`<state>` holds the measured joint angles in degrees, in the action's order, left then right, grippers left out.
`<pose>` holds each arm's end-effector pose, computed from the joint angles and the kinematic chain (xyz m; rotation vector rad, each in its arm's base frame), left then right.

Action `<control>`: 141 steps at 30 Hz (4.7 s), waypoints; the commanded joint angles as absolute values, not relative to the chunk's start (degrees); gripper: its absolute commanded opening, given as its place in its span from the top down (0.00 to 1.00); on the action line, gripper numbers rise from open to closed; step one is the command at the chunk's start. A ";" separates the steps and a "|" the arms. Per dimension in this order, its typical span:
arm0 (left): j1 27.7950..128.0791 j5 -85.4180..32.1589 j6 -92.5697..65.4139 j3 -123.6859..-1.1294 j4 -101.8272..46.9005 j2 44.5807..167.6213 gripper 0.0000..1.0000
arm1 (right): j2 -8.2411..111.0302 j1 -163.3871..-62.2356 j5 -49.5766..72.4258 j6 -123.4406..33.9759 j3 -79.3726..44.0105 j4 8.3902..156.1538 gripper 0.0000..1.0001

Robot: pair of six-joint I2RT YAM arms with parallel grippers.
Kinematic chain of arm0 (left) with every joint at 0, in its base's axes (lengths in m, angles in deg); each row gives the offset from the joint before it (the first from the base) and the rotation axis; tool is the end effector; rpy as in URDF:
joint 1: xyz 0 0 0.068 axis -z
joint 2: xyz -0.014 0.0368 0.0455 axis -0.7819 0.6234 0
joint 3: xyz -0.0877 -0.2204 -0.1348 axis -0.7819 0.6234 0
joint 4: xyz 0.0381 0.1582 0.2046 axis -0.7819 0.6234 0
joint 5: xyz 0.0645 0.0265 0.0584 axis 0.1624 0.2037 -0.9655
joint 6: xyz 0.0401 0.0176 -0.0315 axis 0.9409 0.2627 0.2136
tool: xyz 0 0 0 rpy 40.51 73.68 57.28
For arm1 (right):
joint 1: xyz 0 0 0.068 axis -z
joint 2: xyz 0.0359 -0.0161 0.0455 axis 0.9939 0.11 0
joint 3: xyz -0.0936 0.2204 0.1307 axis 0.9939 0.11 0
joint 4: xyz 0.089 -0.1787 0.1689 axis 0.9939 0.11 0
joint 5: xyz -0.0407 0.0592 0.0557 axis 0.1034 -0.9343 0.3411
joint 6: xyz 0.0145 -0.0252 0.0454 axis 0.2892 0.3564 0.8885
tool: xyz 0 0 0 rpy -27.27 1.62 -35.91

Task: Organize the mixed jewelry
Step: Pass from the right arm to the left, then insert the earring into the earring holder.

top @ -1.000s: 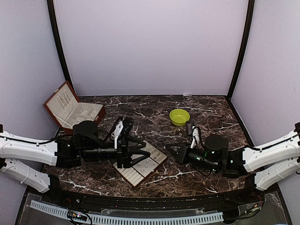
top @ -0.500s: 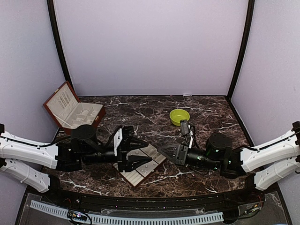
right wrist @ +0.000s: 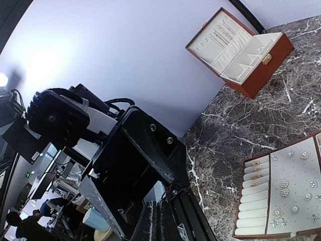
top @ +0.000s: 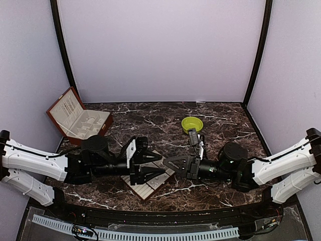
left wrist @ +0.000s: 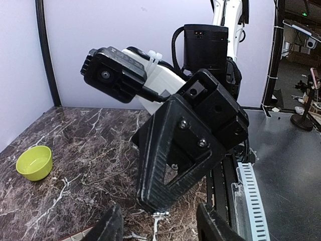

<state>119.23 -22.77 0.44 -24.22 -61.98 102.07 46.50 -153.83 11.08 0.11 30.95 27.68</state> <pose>0.0972 -0.2580 0.2611 1.1086 1.2712 -1.0434 0.0875 0.2568 0.2328 -0.4187 1.7333 1.7502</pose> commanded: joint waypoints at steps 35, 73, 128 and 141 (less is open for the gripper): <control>119.55 -24.61 -0.02 -25.87 -65.10 103.33 0.75 | 44.65 -154.21 14.78 -0.70 30.28 28.49 1.00; 119.46 -29.03 -5.80 -25.26 -57.32 101.72 0.92 | 40.93 -154.09 19.83 0.28 32.50 31.61 0.63; 99.02 -15.66 -12.57 -34.87 -13.90 111.76 0.78 | 44.93 -153.01 34.53 0.57 26.11 62.22 0.58; 98.98 -18.45 -12.19 -42.15 -9.41 120.81 0.82 | 42.30 -153.48 35.97 3.29 29.38 62.63 0.58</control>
